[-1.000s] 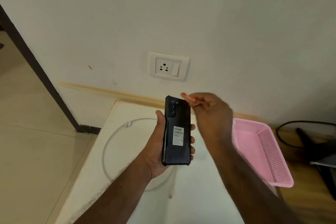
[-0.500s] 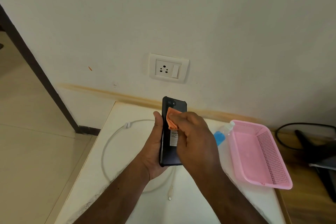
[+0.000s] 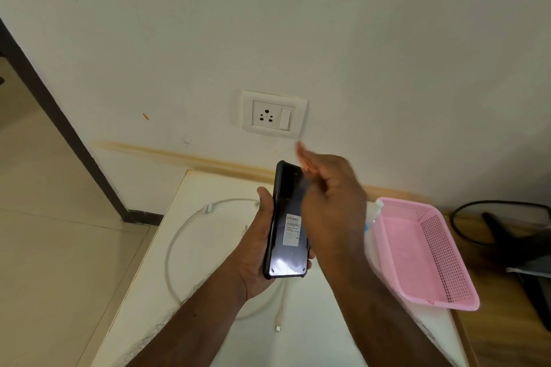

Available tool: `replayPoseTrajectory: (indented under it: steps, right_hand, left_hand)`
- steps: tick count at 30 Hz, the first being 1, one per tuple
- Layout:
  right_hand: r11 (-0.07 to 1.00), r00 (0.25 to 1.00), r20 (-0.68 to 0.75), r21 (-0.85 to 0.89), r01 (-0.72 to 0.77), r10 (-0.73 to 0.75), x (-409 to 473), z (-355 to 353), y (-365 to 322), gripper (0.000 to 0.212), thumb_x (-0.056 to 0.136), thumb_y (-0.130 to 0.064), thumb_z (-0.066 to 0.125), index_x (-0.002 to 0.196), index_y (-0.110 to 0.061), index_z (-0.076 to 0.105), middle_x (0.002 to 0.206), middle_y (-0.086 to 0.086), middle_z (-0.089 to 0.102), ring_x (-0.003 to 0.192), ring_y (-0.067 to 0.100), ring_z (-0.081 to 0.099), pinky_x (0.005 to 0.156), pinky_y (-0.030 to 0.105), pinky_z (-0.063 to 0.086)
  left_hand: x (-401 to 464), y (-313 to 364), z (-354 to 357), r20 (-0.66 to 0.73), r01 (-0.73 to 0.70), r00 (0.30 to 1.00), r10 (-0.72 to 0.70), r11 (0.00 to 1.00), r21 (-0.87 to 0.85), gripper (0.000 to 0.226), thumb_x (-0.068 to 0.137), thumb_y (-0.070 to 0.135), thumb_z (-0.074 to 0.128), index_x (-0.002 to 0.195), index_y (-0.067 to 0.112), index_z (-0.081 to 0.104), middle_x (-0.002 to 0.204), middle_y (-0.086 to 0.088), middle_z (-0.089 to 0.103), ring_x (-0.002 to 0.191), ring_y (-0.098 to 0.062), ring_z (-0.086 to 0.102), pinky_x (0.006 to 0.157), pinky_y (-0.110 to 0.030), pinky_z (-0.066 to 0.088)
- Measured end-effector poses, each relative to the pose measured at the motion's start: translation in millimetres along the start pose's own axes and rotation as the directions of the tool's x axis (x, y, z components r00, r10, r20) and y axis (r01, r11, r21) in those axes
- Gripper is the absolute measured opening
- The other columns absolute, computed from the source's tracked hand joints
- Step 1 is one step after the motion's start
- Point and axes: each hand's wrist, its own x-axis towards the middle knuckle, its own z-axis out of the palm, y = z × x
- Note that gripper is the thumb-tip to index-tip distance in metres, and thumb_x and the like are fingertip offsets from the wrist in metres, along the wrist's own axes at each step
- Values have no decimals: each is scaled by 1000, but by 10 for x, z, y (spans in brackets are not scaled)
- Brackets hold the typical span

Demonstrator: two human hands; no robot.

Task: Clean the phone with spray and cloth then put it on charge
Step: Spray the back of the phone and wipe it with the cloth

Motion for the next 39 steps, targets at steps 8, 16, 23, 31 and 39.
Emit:
replayPoseTrajectory:
  steps: [8, 16, 23, 31, 39]
  right_hand:
    - [913, 900, 414, -302, 275, -134, -265, 5, 60, 36, 93, -24, 56, 129, -29, 61, 129, -8, 58, 116, 9, 53, 103, 22, 40]
    - [806, 820, 520, -365, 465, -238, -669, -141, 167, 55, 62, -12, 89, 112, -26, 72, 109, -9, 70, 94, 12, 67, 84, 18, 45]
    - [739, 750, 585, -348, 577, -309, -785, -239, 296, 64, 50, -21, 94, 110, -27, 72, 109, -10, 68, 95, 12, 65, 85, 18, 42]
    - [786, 871, 431, -443, 432, -236, -450, -37, 170, 54, 61, -6, 88, 111, -18, 72, 105, 0, 71, 93, 20, 67, 73, 29, 57]
    - [787, 805, 561, -400, 470, -196, -841, -123, 227, 63, 58, -14, 91, 116, -25, 70, 114, -6, 69, 99, 15, 66, 79, 27, 55]
  left_hand:
    - [-69, 56, -48, -92, -51, 995, 44, 996, -78, 84, 72, 87, 45, 127, 27, 68, 121, -10, 71, 113, -29, 68, 82, -45, 58]
    - [-66, 149, -69, -115, -114, 988, 104, 990, -86, 92, 79, 84, 38, 137, 15, 59, 121, -11, 68, 95, -26, 68, 86, -42, 56]
    - [-60, 151, 0, -105, -142, 986, 131, 983, -114, 98, 78, 82, 38, 141, 8, 52, 114, -13, 69, 87, -26, 68, 81, -41, 56]
    - [-63, 169, -9, -138, -145, 982, 129, 982, -117, 93, 77, 84, 40, 137, 16, 59, 126, -12, 67, 110, -28, 67, 86, -45, 57]
    - [-40, 195, -57, -162, -181, 974, 160, 976, -124, 90, 80, 83, 33, 131, 15, 64, 110, -14, 68, 85, -28, 65, 78, -41, 58]
